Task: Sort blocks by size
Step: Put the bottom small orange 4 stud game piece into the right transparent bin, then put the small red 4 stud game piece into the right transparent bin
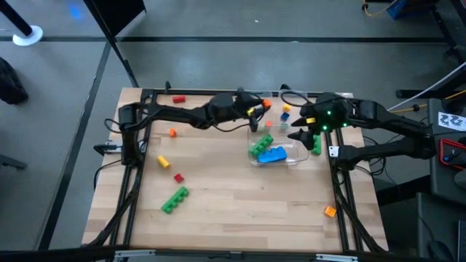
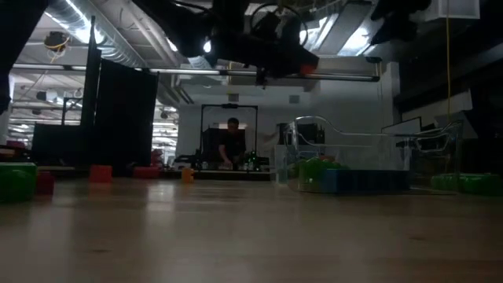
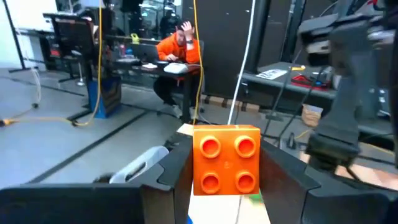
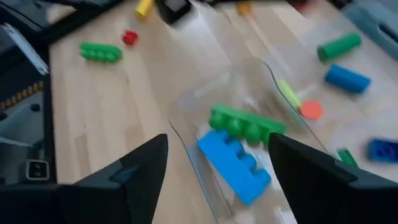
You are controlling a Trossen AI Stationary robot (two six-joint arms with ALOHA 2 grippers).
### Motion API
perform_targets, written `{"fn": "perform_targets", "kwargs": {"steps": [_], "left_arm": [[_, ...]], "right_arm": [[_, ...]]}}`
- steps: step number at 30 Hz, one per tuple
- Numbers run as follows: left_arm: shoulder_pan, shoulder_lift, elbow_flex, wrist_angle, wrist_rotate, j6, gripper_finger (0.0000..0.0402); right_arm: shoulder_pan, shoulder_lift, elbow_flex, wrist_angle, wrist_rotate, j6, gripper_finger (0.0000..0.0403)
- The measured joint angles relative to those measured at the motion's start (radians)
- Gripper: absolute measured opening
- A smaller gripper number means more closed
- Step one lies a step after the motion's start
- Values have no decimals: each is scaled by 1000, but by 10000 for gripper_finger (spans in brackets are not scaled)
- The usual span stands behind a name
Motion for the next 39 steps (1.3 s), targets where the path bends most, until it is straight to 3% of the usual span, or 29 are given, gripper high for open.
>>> {"fn": "perform_targets", "kwargs": {"steps": [8,20,27,39], "left_arm": [[22,210,229,-5,4,4,139],[24,530,519,-57,4,2,139],[24,568,549,-64,-10,36,149],[22,564,549,-91,-30,20,228]], "right_arm": [[18,0,0,113,-8,0,280],[15,0,0,94,-8,0,280],[15,0,0,92,-8,0,280],[15,0,0,54,-2,-3,280]]}}
